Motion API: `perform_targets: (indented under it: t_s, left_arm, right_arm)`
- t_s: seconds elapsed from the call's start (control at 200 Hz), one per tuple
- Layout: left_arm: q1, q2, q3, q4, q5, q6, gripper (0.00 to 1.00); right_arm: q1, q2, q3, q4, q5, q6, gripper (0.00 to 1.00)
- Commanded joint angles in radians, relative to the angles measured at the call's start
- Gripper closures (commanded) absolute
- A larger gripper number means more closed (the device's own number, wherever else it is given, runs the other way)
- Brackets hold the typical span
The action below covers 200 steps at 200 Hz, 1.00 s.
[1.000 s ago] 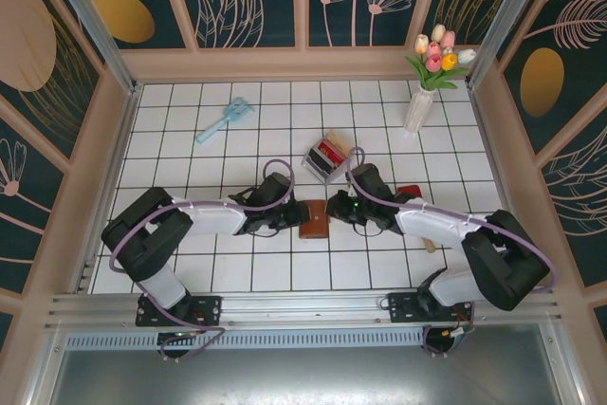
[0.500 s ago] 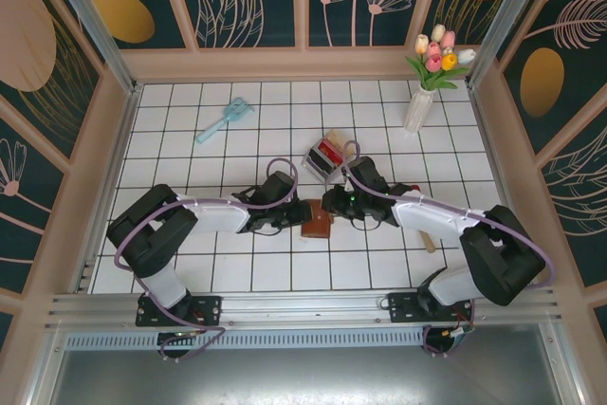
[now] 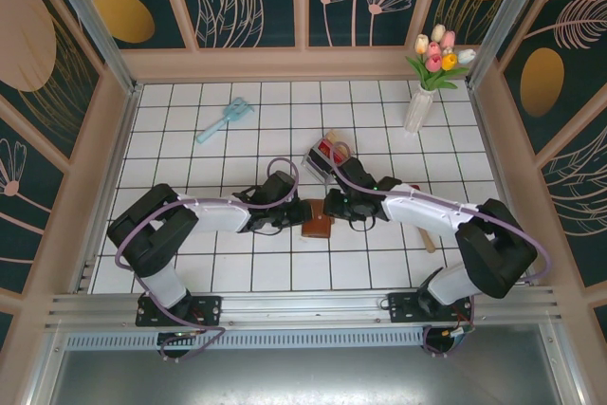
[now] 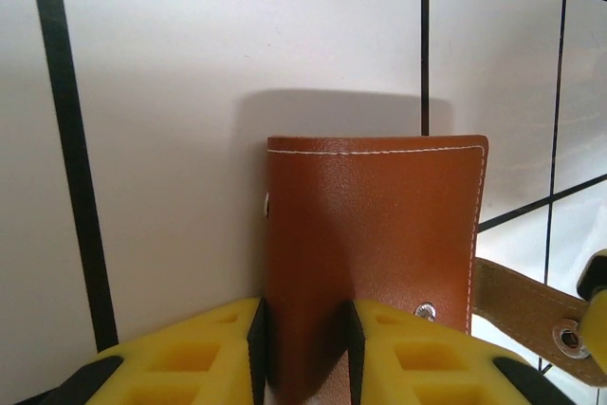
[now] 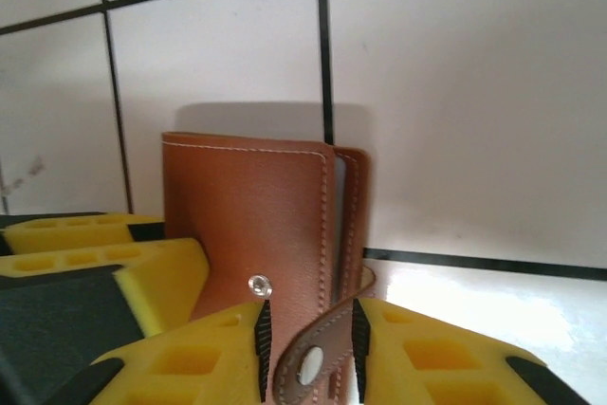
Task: Put the credit cards into the card holder
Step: Close the button on the card holder.
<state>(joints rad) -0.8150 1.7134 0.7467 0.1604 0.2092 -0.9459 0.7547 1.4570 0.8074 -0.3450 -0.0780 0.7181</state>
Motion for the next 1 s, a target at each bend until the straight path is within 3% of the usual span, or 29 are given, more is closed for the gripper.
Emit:
perform_targets:
  t_s: [0.0,0.12,0.586,0.631,0.686,0.891,0.996]
  left_arm:
    - [-0.009,0.030,0.005,-0.046,-0.001,0.021,0.70]
    - [-0.008,0.029,0.008,-0.048,-0.002,0.022,0.70]
    - [-0.008,0.036,0.016,-0.052,0.008,0.024,0.70]
    - [-0.009,0.036,0.016,-0.052,0.009,0.025,0.70]
    - [-0.009,0.034,0.016,-0.051,0.009,0.022,0.70]
    - [-0.008,0.032,0.018,-0.055,0.012,0.026,0.70]
    - [-0.007,0.032,0.017,-0.057,0.012,0.028,0.70]
  right_arm:
    - [0.015,0.001,0.039,-0.068,0.046,0.007,0.73]
    - [0.020,-0.005,0.036,-0.061,0.040,0.010,0.87]
    - [0.008,-0.032,0.004,-0.005,-0.016,0.033,0.94]
    - [0.002,-0.038,-0.005,0.010,-0.029,0.038,0.90]
    - [-0.005,-0.039,-0.006,0.010,-0.036,0.042,0.79]
    - [-0.005,-0.057,0.007,-0.042,-0.017,0.028,0.76]
    - [0.002,-0.061,0.014,-0.064,-0.024,0.030,0.70]
